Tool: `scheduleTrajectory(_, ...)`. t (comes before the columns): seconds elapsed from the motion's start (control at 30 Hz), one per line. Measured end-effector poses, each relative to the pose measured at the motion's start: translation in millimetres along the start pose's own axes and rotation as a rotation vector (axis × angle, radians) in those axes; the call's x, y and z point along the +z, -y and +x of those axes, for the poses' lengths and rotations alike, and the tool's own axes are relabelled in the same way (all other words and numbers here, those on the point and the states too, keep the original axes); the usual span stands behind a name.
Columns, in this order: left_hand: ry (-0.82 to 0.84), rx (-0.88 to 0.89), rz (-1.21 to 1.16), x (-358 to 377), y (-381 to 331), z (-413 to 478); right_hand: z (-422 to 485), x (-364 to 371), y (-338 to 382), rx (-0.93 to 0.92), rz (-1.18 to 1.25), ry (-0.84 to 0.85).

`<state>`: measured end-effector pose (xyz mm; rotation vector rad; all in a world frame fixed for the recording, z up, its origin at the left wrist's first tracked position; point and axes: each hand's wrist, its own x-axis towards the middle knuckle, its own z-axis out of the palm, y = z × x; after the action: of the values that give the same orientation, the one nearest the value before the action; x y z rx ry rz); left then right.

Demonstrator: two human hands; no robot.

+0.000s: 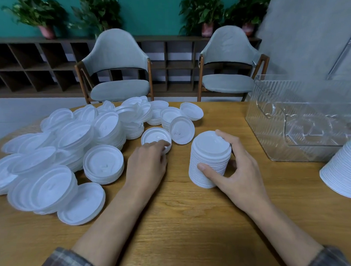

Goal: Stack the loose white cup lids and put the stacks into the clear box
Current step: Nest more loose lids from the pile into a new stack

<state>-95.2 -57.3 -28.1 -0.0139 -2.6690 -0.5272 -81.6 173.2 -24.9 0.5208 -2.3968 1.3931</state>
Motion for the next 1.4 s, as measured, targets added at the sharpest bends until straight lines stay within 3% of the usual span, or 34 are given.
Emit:
scheduleTrajectory(0.27, -0.056, 0.022, -0.088, -3, -3, -1, 0, -1, 0, -0.002, -0.013, -0.003)
scheduleTrajectory(0.4, -0.178, 0.071, -0.193, -8, -9, -3, 0, -1, 0, 0.002, -0.017, 0.000)
scheduleTrajectory(0.53, -0.320, 0.071, -0.468, -16, -21, -4, 0, 0, 2, -0.032, -0.024, -0.016)
scheduleTrajectory(0.67, -0.384, -0.119, -0.791, -28, -32, -6, 0, 0, 2, -0.021, 0.010, -0.010)
scheduleTrajectory(0.87, -0.157, -0.330, -1.268, -36, -42, -5, 0, 2, 1, 0.010, 0.039, -0.018)
scheduleTrajectory(1.0, -0.069, -0.271, -1.243, -31, -47, -8, 0, 3, 2, 0.006, 0.068, -0.005)
scheduleTrajectory(1.17, -0.031, -0.099, -1.014, -19, -45, -10, -1, 6, 5, -0.038, 0.076, 0.033)
scheduleTrajectory(1.4, 0.065, -0.024, -0.888, -19, -49, -14, -1, 7, 4, -0.054, 0.090, 0.013)
